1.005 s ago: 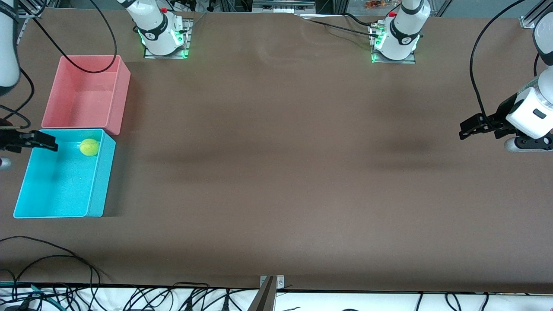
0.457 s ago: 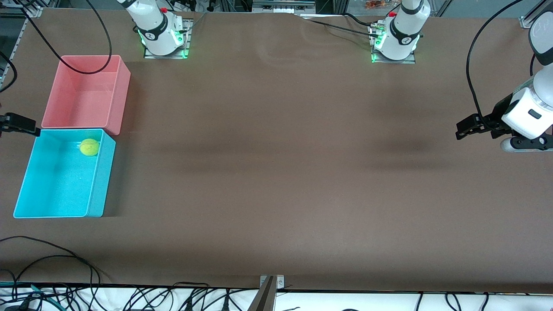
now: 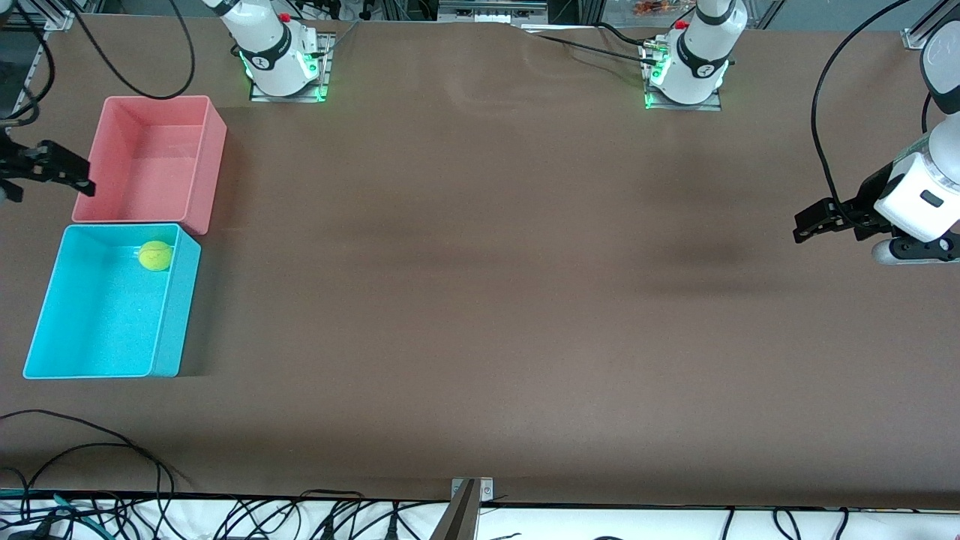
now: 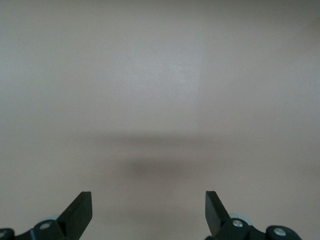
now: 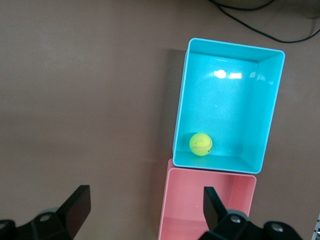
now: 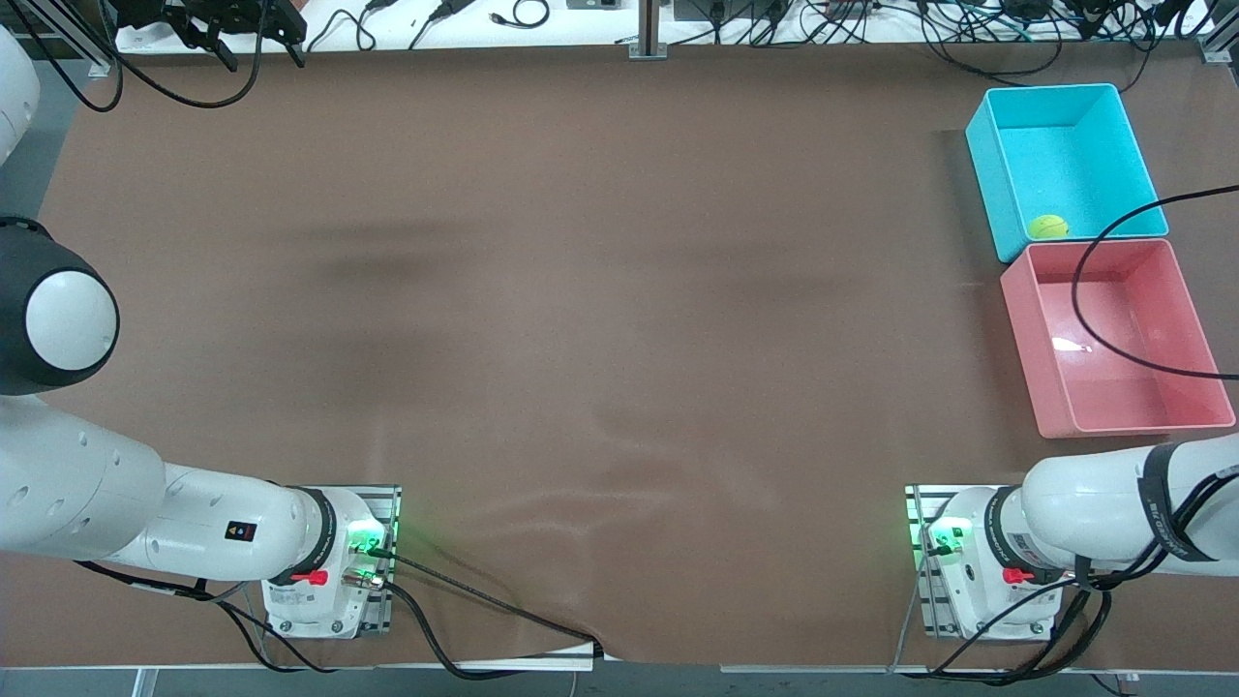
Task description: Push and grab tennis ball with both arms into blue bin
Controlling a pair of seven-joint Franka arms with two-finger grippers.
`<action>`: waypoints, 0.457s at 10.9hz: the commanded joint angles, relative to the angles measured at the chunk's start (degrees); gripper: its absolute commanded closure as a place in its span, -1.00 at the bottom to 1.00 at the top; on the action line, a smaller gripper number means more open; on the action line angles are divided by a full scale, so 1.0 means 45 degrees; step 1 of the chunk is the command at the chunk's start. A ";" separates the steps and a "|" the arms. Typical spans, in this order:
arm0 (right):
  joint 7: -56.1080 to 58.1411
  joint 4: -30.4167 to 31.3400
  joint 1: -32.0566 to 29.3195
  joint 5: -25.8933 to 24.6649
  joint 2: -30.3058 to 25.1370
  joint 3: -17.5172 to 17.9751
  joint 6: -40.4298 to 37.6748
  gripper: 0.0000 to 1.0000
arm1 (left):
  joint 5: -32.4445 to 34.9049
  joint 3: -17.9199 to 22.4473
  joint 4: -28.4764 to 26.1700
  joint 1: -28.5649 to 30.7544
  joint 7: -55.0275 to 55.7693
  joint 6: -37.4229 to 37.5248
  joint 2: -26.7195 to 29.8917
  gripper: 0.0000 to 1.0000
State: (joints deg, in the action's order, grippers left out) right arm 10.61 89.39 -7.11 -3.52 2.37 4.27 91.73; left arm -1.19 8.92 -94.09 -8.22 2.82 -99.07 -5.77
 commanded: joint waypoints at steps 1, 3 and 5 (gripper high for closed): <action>0.0064 0.0703 0.1400 0.0742 -0.0664 -0.1822 -0.0029 -1.00 | -0.0185 -0.0009 0.0129 0.0049 -0.0020 0.0082 -0.0026 -1.00; 0.0102 0.0682 0.1500 0.0743 -0.0645 -0.1904 -0.0052 -1.00 | -0.0165 -0.0009 0.0129 0.0049 -0.0021 0.0082 -0.0007 -1.00; 0.0063 0.0760 0.1638 0.0704 -0.0645 -0.1905 -0.0052 -1.00 | -0.0185 0.0010 0.0148 0.0068 -0.0060 0.0082 -0.0026 -1.00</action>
State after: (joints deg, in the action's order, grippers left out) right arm 10.76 91.06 -1.21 -1.38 0.90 -3.33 91.59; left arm -1.19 8.92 -94.09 -8.21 2.82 -99.07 -5.77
